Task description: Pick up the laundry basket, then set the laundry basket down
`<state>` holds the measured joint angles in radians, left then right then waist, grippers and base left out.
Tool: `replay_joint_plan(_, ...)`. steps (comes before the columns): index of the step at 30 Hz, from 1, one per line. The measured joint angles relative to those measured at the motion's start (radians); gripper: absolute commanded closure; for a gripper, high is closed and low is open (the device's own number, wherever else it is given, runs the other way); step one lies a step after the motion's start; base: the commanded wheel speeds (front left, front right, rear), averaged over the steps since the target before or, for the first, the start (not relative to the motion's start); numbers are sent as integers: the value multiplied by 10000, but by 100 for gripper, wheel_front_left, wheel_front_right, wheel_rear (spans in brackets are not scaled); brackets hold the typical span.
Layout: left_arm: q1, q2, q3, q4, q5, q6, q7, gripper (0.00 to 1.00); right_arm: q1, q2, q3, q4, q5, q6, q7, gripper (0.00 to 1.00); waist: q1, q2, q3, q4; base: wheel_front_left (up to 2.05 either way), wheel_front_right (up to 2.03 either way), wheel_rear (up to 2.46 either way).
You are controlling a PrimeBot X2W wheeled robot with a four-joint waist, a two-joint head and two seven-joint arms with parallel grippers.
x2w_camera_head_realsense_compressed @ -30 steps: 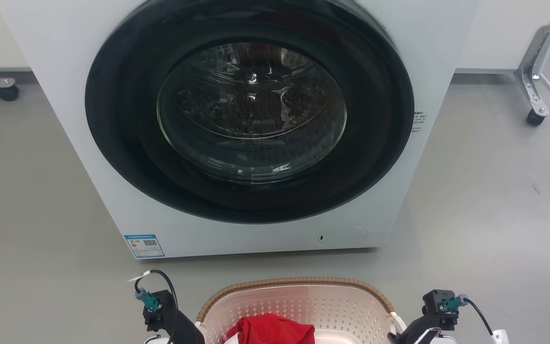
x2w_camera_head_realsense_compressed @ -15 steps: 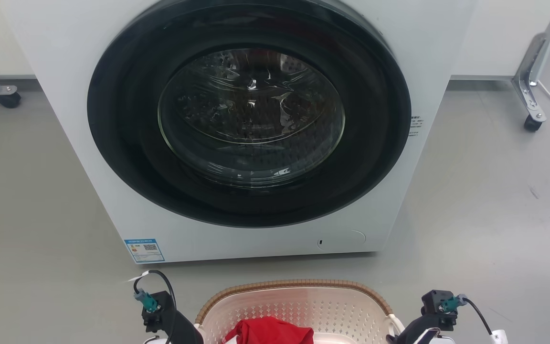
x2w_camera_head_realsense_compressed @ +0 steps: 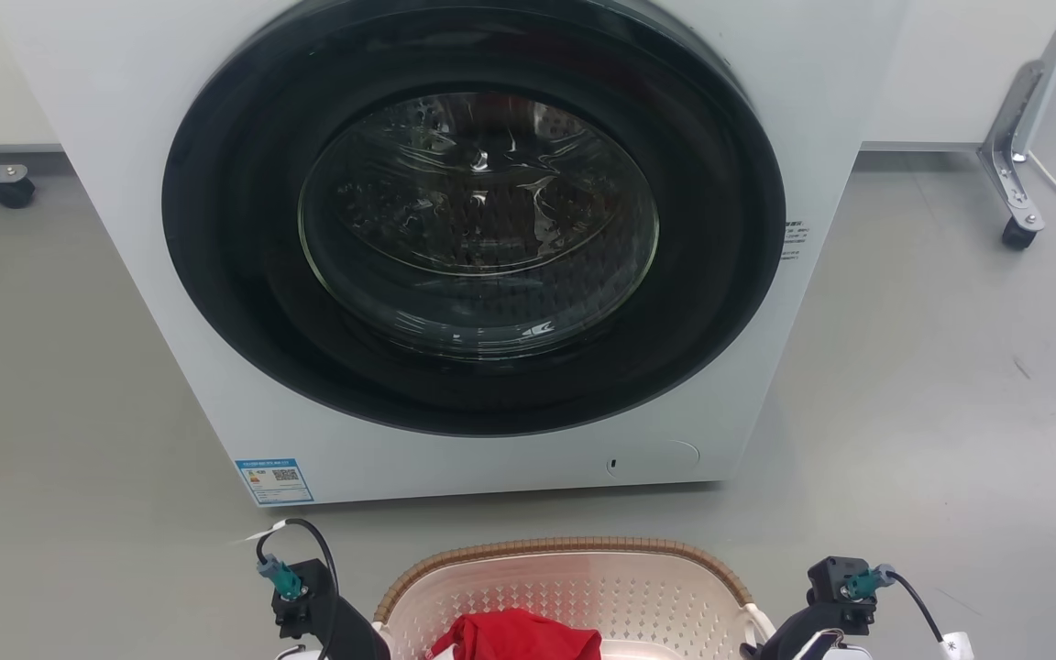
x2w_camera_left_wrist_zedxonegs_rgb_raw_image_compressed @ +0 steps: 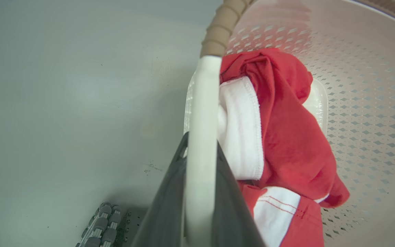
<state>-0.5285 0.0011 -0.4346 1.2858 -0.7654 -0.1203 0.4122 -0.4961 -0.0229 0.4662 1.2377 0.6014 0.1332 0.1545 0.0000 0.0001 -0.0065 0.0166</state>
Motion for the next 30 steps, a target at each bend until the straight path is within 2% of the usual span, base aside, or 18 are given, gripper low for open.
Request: replay_joint_plan(30, 2, 35, -305, -75, -328, 54, -138, 100, -3, -33, 416, 12, 420, -102, -61, 100, 0, 0, 289, 61, 0, 0, 0)
